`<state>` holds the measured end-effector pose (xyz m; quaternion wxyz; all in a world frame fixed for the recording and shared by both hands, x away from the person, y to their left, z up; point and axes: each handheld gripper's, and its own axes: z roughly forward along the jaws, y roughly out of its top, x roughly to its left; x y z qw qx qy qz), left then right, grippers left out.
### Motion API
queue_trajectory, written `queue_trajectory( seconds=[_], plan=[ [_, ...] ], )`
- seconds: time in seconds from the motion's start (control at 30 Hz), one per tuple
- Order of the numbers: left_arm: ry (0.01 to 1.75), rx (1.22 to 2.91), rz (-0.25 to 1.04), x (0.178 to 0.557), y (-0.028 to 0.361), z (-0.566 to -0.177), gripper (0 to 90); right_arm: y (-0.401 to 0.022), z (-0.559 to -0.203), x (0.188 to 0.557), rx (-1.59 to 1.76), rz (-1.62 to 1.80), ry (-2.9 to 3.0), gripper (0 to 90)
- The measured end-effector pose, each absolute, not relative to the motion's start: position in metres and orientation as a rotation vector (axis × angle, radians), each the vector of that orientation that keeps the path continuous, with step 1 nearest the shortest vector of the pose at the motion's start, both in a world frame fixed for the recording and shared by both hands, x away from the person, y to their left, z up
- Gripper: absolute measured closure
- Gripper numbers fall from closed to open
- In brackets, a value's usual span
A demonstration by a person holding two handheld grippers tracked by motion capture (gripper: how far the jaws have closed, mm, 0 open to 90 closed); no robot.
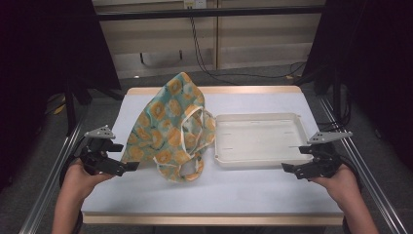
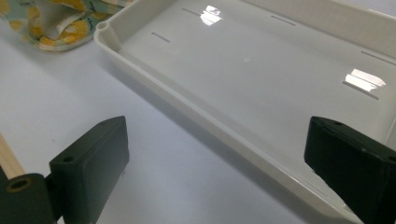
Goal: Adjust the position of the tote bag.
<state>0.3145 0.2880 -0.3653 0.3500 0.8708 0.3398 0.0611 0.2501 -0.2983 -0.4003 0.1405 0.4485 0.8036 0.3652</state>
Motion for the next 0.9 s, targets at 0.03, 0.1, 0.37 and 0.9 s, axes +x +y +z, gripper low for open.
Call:
queue_trajectory(
  seconds=[0.03, 0.1, 0.37, 0.9],
  plan=[
    [0.892, 2.251, 0.153, 0.314, 0.288, -0.366, 5.0, -0.298, -0.4, 0.251, 1.293, 1.042, 2.321, 6.4],
    [0.904, 2.256, 0.148, 0.314, 0.288, -0.366, 5.1, -0.299, -0.402, 0.253, 1.292, 1.043, 2.32, 6.3],
    [0.93, 2.262, 0.152, 0.31, 0.288, -0.362, 5.3, -0.301, -0.404, 0.261, 1.3, 1.056, 2.319, 6.3],
    [0.941, 2.275, 0.101, 0.325, 0.282, -0.336, 5.7, -0.298, -0.403, 0.264, 1.289, 1.084, 2.326, 6.2]
  ],
)
